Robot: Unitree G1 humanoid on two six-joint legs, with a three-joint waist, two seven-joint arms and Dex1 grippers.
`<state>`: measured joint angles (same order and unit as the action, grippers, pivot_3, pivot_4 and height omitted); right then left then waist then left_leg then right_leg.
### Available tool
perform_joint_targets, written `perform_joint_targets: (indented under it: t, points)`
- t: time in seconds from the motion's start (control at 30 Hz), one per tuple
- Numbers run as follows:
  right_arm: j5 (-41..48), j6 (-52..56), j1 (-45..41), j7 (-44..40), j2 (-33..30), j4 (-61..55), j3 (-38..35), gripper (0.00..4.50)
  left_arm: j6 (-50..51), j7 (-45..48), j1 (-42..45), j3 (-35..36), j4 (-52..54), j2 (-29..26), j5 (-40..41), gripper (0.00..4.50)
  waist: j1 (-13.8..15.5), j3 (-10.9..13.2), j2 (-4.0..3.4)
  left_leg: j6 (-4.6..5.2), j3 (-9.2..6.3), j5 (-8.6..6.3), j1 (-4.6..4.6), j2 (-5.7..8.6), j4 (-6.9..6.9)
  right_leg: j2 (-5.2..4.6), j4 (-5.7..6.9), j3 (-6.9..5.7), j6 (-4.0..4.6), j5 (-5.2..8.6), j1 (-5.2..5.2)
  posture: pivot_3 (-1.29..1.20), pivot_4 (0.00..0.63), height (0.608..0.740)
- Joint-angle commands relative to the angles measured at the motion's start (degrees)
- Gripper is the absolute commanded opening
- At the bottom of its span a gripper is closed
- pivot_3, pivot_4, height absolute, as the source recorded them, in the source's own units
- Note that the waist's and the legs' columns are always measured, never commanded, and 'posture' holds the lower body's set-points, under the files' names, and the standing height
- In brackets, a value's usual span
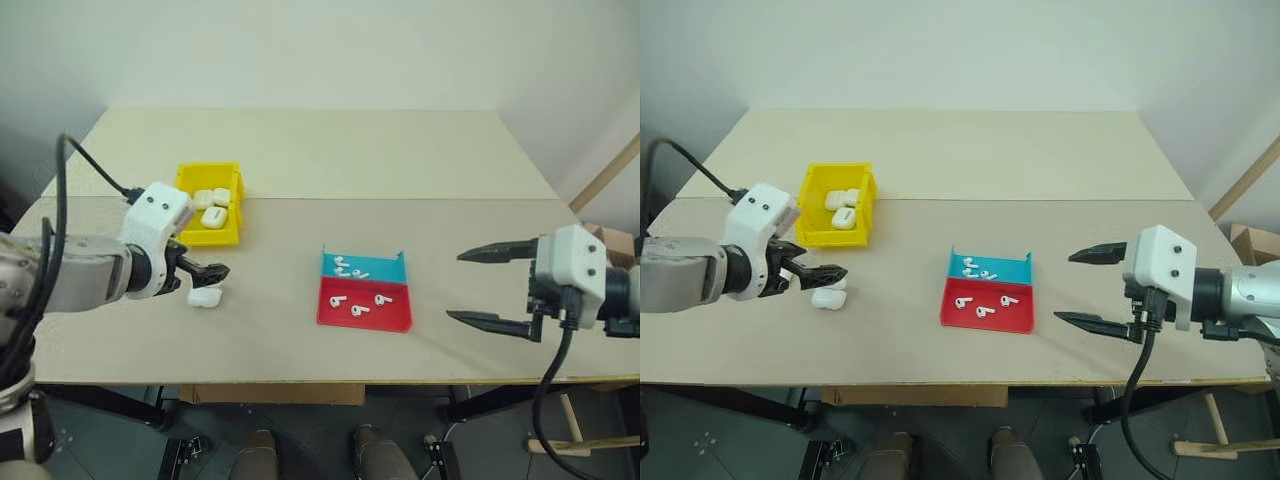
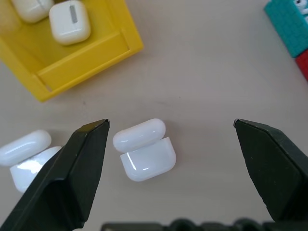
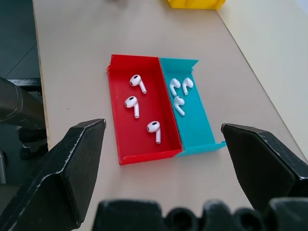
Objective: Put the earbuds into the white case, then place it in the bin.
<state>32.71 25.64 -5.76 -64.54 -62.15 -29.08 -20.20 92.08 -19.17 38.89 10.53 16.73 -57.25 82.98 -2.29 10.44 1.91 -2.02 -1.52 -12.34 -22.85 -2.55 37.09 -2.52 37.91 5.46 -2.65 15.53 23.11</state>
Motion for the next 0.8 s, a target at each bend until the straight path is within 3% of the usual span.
perform_joint_targets:
  t: [0.03,0.13,0.4,0.57,0.8]
  points:
    - [0.53,1.60,0.22,1.19,-0.52,-1.82,-1.14,4.47,-9.89,-18.04,0.69,-6.87,-4.21,-6.32,20.41,4.50,-0.08,-0.01,0.03,0.00,0.01,0.00,0.00,0.00,0.02,-0.01,0.00,0.02,0.00,0.00,0.00,0.00,0.150,0.740]
    - [-0.38,2.08,1.06,2.21,-0.33,-2.36,-0.91,4.47,-18.63,-28.20,0.38,-13.21,-3.99,-9.35,29.84,4.50,0.14,-0.02,0.03,-0.01,0.00,-0.01,-0.01,-0.01,0.00,-0.09,0.01,0.03,0.00,0.00,0.03,0.00,0.150,0.740]
    - [0.58,4.76,2.10,4.18,-0.28,-4.09,-0.56,4.47,-23.77,-36.96,1.37,-18.66,-5.67,-5.88,30.02,4.50,1.46,-0.03,0.04,-0.09,0.03,0.04,0.03,0.08,0.01,-0.10,0.05,0.02,0.01,-0.01,-0.02,0.00,0.150,0.740]
    - [0.19,6.51,2.86,4.79,-0.81,-4.79,-0.88,4.47,-24.88,-43.42,1.71,-19.53,-8.21,0.33,30.02,4.50,1.72,-0.05,0.07,-0.10,0.02,0.04,-0.01,0.12,0.03,-0.13,-0.02,0.01,0.01,-0.01,-0.03,0.00,0.150,0.740]
    - [-0.11,8.46,5.19,5.10,-1.62,-6.33,-2.41,4.47,-22.96,-44.88,2.15,-19.97,-10.42,2.91,30.02,4.50,1.71,-0.07,0.06,-0.11,0.02,0.05,-0.01,0.14,0.03,-0.12,-0.01,0.02,0.01,-0.01,-0.03,0.00,0.150,0.740]
